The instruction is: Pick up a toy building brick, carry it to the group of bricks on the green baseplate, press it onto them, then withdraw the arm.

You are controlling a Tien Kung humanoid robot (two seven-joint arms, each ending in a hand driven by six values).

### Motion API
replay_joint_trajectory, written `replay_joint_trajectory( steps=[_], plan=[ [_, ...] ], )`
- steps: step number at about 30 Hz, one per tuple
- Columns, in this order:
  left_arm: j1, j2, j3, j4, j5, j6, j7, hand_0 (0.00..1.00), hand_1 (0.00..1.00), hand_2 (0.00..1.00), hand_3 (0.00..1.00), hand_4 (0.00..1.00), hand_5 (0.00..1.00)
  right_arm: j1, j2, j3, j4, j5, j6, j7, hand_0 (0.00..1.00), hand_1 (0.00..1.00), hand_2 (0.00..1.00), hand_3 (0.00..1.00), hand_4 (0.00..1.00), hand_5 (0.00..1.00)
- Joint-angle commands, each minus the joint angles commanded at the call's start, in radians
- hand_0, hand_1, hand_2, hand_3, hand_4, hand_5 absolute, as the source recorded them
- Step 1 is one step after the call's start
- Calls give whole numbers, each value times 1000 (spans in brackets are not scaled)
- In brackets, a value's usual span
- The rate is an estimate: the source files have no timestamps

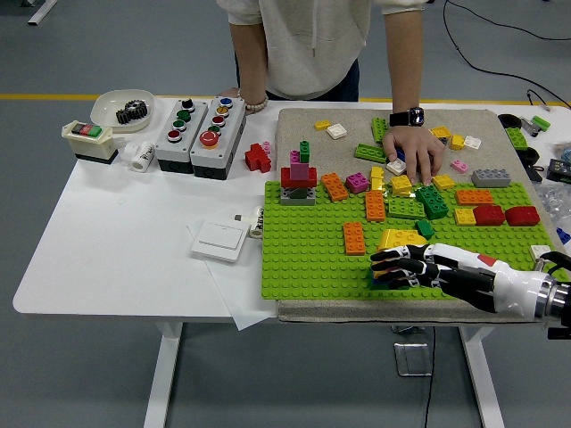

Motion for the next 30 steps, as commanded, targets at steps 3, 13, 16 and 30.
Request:
replay_joint_trajectory(
  steps=[3,13,16,30],
  plan=[
    [0,0,0,0,0,0,0,757,756,734,585,643,663,0,0,1,-1,-1,-1,0,875,842,851,850,998,826],
    [1,-1,0,-1,0,0,0,758,758,736,585,643,661,-2,-1,3,1,-4,-3,0,873,842,850,850,998,821],
    [2,-1,-1,-1,1,0,1,758,759,735,585,643,661,-3,-1,5,4,-5,-2,0,873,842,850,848,997,818],
    [4,-1,-3,-1,7,-2,2,758,758,738,586,644,659,-9,-1,15,8,-9,0,-1,873,842,849,847,996,815]
  ],
)
